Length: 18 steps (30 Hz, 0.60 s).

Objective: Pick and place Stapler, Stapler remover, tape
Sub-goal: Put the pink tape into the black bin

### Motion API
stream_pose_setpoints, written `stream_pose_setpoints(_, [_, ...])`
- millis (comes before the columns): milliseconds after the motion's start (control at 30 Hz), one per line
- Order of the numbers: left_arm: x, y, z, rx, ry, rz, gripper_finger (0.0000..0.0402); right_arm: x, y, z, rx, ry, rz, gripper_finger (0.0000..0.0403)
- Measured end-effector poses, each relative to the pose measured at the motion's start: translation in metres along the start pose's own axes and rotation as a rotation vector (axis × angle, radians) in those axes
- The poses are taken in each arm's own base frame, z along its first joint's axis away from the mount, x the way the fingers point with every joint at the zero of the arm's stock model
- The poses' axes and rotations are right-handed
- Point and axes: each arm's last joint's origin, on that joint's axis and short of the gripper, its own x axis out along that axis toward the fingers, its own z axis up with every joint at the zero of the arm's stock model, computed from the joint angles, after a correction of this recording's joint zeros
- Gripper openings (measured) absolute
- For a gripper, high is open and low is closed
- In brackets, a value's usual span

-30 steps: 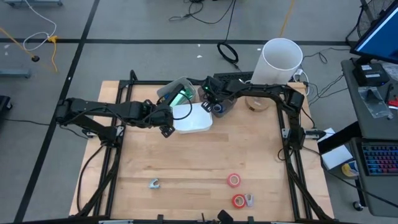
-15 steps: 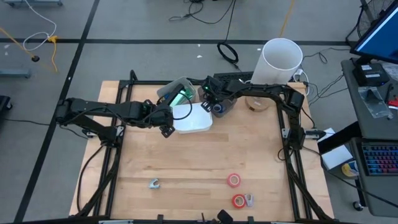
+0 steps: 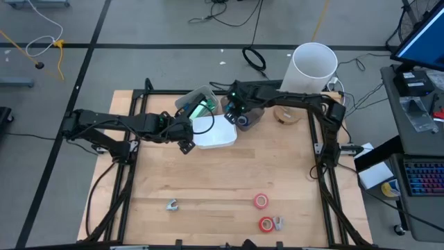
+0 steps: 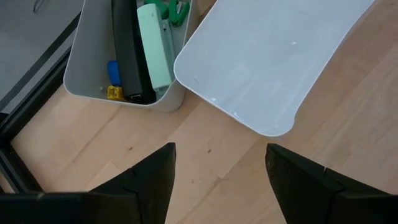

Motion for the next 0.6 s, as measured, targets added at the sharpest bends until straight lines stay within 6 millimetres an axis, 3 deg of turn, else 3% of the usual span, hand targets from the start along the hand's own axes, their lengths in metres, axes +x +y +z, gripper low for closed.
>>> stream_pose_setpoints(133, [0.000, 0.000, 0.000, 0.001, 0.000, 0.000, 0.0248, -0.034, 0.006, 0.003, 0.025, -0.013, 0.144, 0.0159])
stream_pose_setpoints(267, [0.000, 0.000, 0.000, -0.001, -0.001, -0.001, 0.0248, -0.073, 0.017, -0.008, -0.018, 0.045, 0.260, 0.0159])
stream_pose_setpoints(467, [-0.003, -0.005, -0.003, 0.007, -0.005, -0.014, 0.0248, -0.124, 0.046, -0.044, -0.273, 0.205, 0.316, 0.0161])
stream_pose_setpoints(600, [-0.005, -0.009, -0.006, 0.000, -0.008, -0.027, 0.0248, -0.147, 0.062, -0.071, -0.463, 0.316, 0.348, 0.0160])
